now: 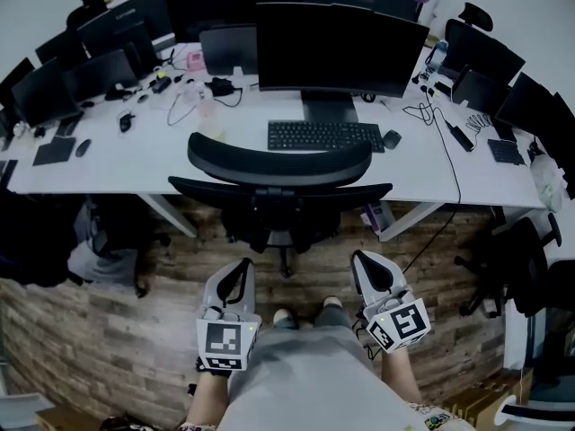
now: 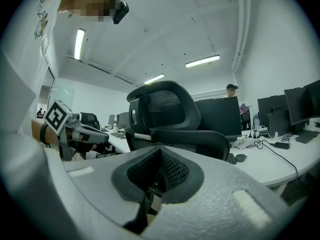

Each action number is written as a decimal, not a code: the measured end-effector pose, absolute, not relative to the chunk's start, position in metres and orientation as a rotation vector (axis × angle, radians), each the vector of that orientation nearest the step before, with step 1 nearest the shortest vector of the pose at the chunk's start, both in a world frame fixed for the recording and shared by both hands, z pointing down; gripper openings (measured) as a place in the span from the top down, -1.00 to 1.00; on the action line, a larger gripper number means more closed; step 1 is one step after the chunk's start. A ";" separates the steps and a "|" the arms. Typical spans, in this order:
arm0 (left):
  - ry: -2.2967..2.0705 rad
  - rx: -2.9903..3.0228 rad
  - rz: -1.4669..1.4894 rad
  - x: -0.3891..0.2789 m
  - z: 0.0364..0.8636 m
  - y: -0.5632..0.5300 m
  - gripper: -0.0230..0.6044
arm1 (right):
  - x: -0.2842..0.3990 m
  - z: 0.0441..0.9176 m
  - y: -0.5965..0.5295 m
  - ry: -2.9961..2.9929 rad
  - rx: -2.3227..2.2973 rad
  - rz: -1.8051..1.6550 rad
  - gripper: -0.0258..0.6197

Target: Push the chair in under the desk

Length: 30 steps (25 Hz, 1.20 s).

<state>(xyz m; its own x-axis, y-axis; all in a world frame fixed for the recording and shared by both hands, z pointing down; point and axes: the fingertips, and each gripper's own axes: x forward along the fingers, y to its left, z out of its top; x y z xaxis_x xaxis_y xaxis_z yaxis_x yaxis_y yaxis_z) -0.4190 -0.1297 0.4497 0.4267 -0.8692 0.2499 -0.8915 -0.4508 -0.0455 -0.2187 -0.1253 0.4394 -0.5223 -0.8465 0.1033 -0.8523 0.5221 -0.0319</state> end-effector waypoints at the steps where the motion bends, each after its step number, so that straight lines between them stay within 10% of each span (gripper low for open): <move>1: -1.596 2.569 0.358 -0.420 0.450 -0.130 0.90 | -0.219 0.439 -0.126 -2.676 1.489 0.119 0.92; 30: -1.656 2.530 0.366 -0.432 0.452 -0.139 0.90 | -0.234 0.444 -0.129 -2.682 1.399 0.130 0.92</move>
